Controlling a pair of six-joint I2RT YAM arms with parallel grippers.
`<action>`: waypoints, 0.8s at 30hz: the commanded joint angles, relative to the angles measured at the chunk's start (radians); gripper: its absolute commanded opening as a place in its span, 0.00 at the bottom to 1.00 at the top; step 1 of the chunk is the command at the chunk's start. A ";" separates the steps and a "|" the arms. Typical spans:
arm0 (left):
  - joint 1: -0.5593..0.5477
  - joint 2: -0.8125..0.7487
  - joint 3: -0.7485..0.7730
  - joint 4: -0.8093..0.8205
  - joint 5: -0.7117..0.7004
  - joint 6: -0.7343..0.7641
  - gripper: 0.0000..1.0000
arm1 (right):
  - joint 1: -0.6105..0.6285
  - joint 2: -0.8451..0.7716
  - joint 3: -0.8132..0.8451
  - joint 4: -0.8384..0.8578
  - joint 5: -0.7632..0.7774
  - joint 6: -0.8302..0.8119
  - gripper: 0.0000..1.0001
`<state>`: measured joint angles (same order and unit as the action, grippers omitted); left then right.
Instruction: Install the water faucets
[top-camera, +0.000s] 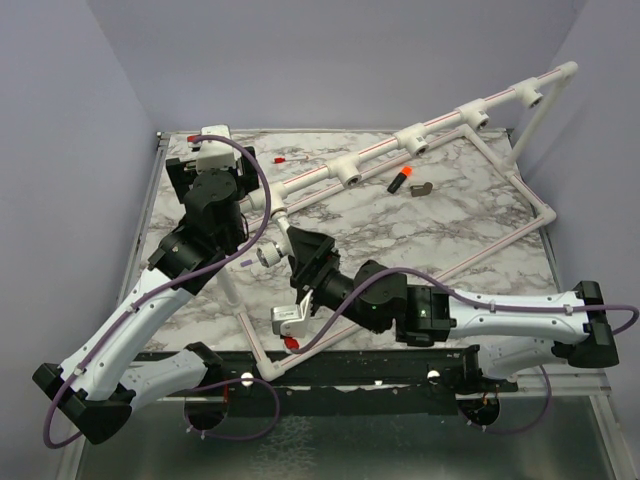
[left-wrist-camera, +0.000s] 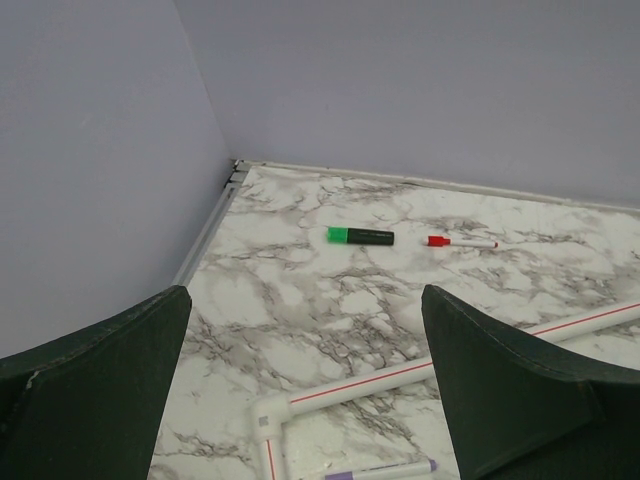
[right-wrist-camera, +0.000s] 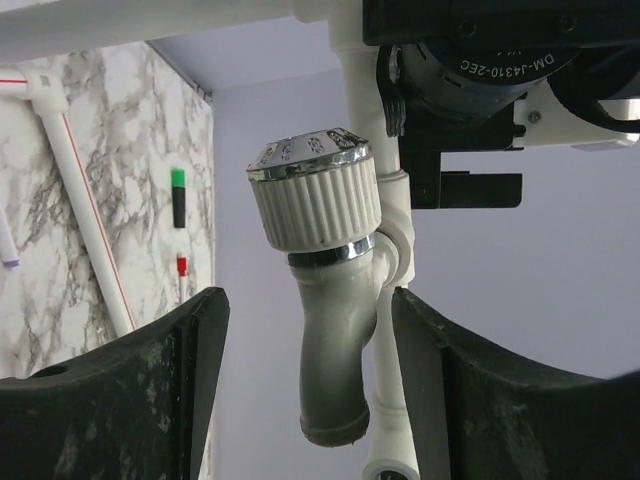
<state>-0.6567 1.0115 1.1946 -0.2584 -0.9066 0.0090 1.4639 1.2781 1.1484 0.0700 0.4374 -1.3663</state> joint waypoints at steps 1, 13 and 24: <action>-0.009 -0.004 -0.043 -0.085 0.018 0.020 0.99 | -0.003 0.024 -0.038 0.176 0.064 -0.115 0.69; -0.010 -0.016 -0.046 -0.086 0.019 0.020 0.99 | 0.011 0.067 -0.132 0.460 0.071 -0.151 0.42; -0.011 -0.027 -0.049 -0.083 0.014 0.019 0.99 | 0.040 0.132 -0.164 0.769 0.161 0.106 0.01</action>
<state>-0.6567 0.9993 1.1816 -0.2401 -0.9062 0.0093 1.4879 1.3666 1.0039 0.6178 0.5514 -1.4235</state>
